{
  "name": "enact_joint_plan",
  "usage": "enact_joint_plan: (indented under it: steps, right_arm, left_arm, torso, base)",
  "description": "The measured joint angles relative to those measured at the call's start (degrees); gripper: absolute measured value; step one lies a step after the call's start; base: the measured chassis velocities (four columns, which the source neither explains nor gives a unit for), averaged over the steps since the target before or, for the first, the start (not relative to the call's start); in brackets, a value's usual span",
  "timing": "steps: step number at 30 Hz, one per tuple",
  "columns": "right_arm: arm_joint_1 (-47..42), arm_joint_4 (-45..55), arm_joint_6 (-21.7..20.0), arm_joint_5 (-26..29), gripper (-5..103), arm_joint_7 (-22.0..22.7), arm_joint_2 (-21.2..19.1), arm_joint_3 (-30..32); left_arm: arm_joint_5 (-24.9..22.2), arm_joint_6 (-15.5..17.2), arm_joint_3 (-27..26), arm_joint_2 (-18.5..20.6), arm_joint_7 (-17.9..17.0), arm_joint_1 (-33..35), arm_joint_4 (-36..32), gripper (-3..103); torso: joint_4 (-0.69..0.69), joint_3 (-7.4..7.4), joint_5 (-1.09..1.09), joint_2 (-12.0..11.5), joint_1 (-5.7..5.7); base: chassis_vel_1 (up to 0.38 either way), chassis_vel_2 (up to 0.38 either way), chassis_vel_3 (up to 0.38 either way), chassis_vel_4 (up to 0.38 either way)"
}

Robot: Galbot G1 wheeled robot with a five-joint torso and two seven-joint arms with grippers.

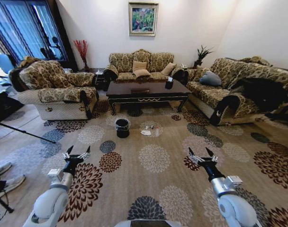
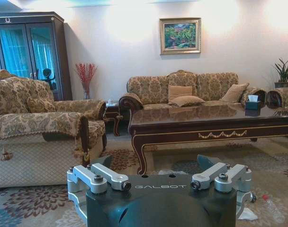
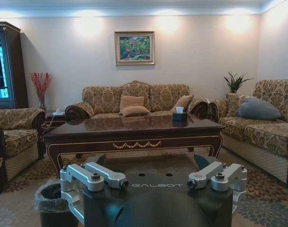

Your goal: Move to the front of the table and pick up the trash from the floor, then place it into the trash bin.

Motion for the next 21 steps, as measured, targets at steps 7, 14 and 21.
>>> enact_joint_plan:
  steps: [7,14,21]
  right_arm:
    - [-0.51,-0.05,0.35,-0.73,100,-0.04,0.48,-0.19]
    - [-0.79,-0.05,1.14,-2.36,100,-0.32,0.60,-0.20]
    - [-1.51,0.21,1.53,-2.97,100,-0.54,1.02,-0.25]
  left_arm:
    - [0.24,0.04,0.10,-0.25,0.00,0.19,0.01,100]
    - [0.43,-0.06,-0.05,-0.52,0.03,0.83,-0.19,100]
    - [0.44,-0.09,0.06,-0.61,0.09,0.96,-0.33,100]
  torso:
    - [0.00,-1.27,0.00,-2.28,-1.01]
    - [0.00,-2.42,0.00,-4.41,-2.00]
    - [0.00,-3.51,0.00,-6.40,-2.87]
  base:
    - [0.000,0.000,0.000,0.000]
    - [0.000,0.000,0.000,0.000]
    - [0.000,0.000,0.000,0.000]
